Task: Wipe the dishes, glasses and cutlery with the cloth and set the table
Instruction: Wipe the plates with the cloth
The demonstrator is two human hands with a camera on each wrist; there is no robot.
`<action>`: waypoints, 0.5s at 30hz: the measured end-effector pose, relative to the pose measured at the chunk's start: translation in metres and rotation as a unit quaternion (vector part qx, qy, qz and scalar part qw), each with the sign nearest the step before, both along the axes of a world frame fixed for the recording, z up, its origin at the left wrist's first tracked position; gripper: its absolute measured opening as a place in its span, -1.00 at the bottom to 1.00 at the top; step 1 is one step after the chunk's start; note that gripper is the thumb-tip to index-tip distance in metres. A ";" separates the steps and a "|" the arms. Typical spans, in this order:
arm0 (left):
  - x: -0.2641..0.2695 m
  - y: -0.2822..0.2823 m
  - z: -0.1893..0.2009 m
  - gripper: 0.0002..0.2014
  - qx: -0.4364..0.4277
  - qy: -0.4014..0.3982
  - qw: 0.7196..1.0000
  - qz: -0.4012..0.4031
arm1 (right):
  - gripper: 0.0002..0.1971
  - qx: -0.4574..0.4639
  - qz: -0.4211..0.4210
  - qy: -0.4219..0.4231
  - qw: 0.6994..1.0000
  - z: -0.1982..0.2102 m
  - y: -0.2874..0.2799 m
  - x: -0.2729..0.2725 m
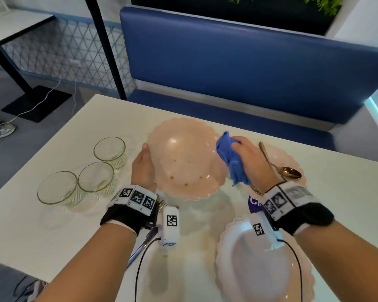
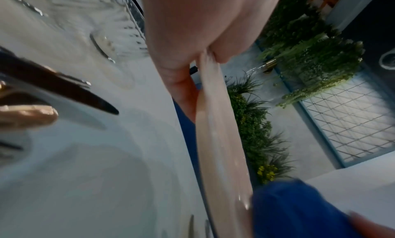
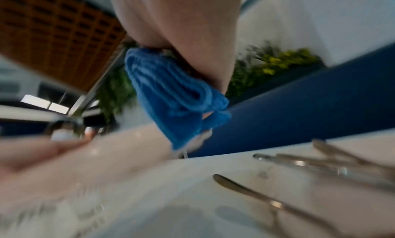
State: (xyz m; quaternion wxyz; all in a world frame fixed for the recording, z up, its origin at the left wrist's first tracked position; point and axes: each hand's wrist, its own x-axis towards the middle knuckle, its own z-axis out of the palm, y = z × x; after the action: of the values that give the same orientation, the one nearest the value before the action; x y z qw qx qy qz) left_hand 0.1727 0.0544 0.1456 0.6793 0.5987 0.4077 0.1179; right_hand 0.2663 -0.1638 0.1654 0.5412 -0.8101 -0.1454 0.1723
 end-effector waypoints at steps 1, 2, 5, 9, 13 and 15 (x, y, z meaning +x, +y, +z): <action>0.000 -0.007 0.005 -0.49 -0.016 -0.006 1.000 -0.009 | -0.70 -0.096 0.042 -0.132 0.986 -0.001 0.007 -0.001; 0.000 -0.011 0.007 -0.49 -0.037 -0.012 0.999 -0.010 | -0.68 -0.179 0.096 -0.226 0.953 -0.003 0.010 -0.005; 0.001 -0.019 0.013 -0.49 -0.028 -0.001 1.000 -0.013 | -0.43 -0.342 0.194 -0.284 0.875 -0.021 -0.001 -0.019; 0.009 -0.026 0.010 -0.50 -0.080 -0.014 0.997 0.005 | -0.16 -0.307 0.266 -0.286 0.868 -0.036 -0.016 -0.057; 0.017 -0.061 0.015 -0.47 -0.090 -0.049 0.993 -0.063 | -0.18 -0.287 0.300 -0.268 0.869 -0.037 -0.004 -0.074; 0.020 -0.077 0.022 -0.56 -0.066 -0.062 0.990 -0.105 | -0.27 -0.285 0.270 -0.298 0.870 -0.028 0.007 -0.061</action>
State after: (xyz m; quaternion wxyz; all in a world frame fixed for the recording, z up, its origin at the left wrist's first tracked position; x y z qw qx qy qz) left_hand 0.1929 -0.0229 0.1681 0.7497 0.5838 0.3065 0.0558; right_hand 0.2052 -0.1573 0.1371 0.1503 -0.8711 -0.4576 0.0959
